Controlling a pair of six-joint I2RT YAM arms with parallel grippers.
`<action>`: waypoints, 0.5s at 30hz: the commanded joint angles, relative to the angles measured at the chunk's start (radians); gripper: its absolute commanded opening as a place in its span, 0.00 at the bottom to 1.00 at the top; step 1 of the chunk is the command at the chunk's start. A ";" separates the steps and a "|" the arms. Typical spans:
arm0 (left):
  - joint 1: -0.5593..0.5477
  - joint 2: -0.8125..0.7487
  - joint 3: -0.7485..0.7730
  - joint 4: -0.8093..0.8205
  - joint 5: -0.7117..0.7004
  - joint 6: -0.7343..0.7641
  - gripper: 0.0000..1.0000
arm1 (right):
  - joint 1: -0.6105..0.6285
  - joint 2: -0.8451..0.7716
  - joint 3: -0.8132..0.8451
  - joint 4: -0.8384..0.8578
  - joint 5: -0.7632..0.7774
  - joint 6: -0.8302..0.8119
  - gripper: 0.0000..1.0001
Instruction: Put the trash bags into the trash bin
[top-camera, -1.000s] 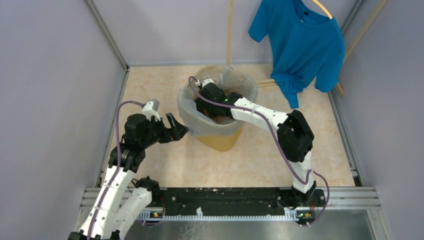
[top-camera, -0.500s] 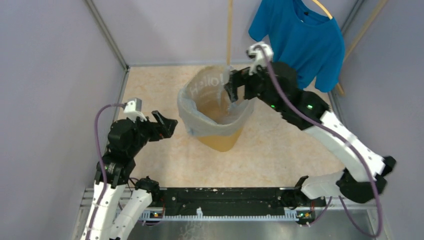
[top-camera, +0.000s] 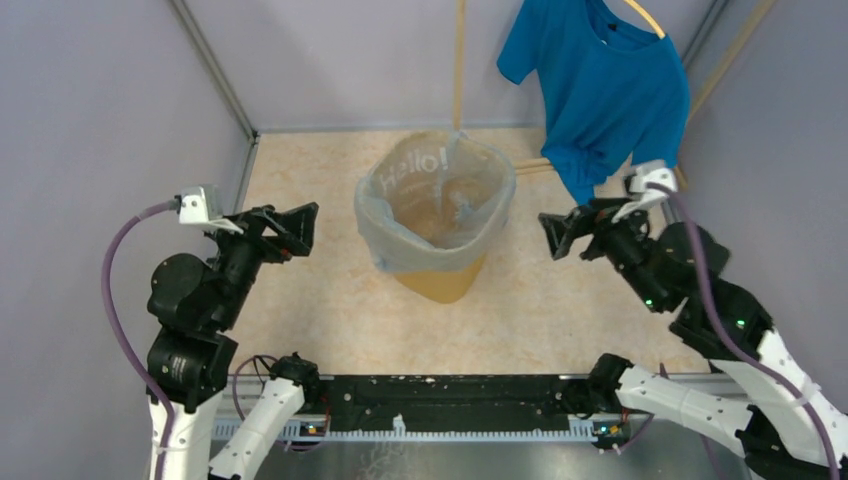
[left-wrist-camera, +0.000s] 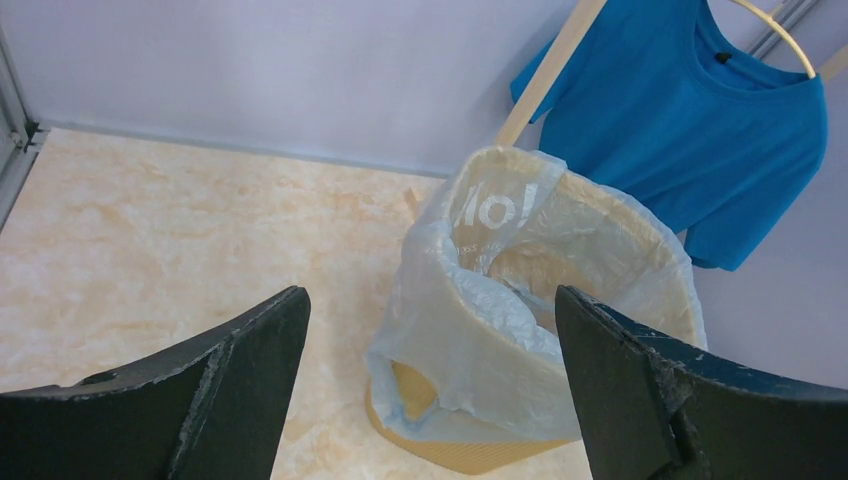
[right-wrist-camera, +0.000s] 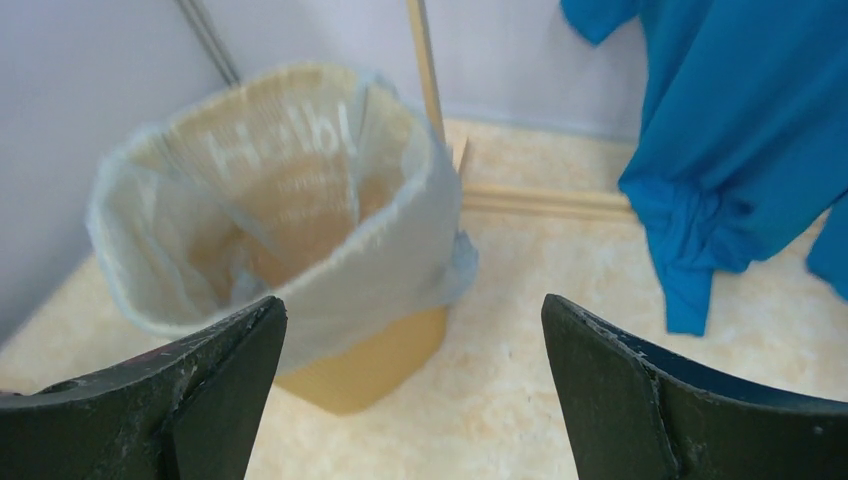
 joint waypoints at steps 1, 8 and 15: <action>-0.003 0.010 -0.006 0.036 -0.014 -0.005 0.98 | 0.004 0.011 -0.212 0.014 -0.133 0.034 0.99; -0.003 0.001 -0.028 0.025 0.012 -0.019 0.98 | 0.006 -0.043 -0.659 0.434 -0.419 0.081 0.99; -0.003 -0.012 -0.061 0.021 0.014 -0.017 0.98 | 0.006 0.167 -0.761 0.759 -0.339 0.093 0.99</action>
